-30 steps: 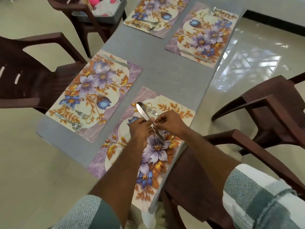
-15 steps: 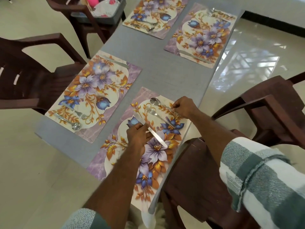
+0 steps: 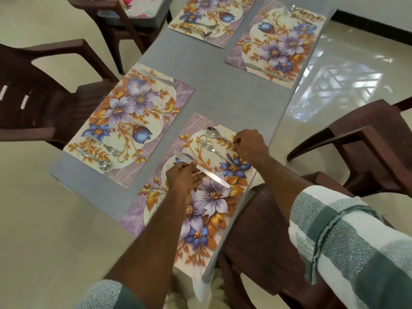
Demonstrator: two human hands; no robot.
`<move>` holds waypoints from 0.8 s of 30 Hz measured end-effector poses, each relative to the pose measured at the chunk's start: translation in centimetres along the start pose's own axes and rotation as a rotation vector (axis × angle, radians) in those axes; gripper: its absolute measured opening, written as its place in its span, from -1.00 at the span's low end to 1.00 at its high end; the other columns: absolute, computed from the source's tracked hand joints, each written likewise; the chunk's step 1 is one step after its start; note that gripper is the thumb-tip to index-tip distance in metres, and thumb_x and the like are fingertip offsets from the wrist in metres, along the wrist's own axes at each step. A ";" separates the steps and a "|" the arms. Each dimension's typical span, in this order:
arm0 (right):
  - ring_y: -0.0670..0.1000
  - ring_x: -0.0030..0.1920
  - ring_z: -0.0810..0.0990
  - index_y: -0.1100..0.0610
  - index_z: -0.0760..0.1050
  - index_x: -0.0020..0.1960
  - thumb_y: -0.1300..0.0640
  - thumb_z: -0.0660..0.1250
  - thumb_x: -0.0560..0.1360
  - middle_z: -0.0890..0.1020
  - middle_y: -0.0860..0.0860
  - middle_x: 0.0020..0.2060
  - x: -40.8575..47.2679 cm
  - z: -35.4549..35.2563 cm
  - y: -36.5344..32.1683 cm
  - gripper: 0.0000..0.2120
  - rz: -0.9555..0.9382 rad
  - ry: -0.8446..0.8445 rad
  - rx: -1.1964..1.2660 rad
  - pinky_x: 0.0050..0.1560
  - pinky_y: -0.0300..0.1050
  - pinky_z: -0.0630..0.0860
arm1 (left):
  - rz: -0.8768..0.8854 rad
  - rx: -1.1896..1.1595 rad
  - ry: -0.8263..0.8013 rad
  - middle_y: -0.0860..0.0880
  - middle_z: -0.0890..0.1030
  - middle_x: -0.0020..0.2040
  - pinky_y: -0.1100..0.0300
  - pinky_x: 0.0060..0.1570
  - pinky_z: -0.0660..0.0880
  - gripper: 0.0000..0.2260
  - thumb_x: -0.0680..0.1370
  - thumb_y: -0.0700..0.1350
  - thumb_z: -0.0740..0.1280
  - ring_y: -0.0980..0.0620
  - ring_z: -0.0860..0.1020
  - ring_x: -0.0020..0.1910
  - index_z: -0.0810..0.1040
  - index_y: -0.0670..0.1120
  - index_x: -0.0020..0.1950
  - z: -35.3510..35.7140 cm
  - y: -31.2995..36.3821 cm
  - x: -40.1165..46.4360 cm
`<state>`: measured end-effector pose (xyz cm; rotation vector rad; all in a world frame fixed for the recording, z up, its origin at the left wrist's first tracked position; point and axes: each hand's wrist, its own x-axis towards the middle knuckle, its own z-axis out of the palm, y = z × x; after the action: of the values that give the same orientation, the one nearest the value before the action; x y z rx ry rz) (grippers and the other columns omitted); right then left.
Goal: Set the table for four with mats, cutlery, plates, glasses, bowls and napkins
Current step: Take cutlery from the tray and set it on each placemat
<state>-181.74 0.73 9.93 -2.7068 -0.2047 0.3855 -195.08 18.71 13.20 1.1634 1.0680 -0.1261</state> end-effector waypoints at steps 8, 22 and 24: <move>0.09 -0.03 0.67 0.10 0.70 0.10 0.13 0.40 0.54 0.71 0.10 0.00 -0.1 0.2 -0.1 -0.82 0.044 0.023 0.032 0.00 -0.04 0.62 | 0.016 0.010 0.012 -0.16 0.70 -0.14 0.05 -0.18 0.67 -0.82 0.59 -0.12 0.42 -0.09 0.71 -0.23 0.62 -0.22 0.09 -0.9 -0.4 -0.1; 0.11 0.03 0.63 0.16 0.68 0.11 0.10 0.41 0.54 0.68 0.13 0.03 -0.3 0.0 0.1 -0.80 0.052 0.067 0.030 0.04 -0.01 0.60 | 0.020 0.008 0.007 -0.19 0.71 -0.01 -0.01 -0.13 0.67 -0.78 0.59 -0.16 0.42 -0.13 0.73 -0.17 0.55 -0.16 0.22 -2.2 -1.3 -0.3; 0.15 0.08 0.60 0.17 0.67 0.13 0.15 0.40 0.54 0.65 0.16 0.08 -1.0 -0.1 -0.4 -0.80 -0.005 0.106 0.056 0.09 0.01 0.54 | 0.024 -0.006 0.012 -0.20 0.71 0.01 -0.04 -0.11 0.68 -0.76 0.59 -0.18 0.41 -0.14 0.73 -0.17 0.52 -0.12 0.25 -2.4 -1.3 -0.4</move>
<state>-182.66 0.87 10.42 -2.6626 -0.1683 0.2418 -197.51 19.88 12.62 1.1728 1.0636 -0.0974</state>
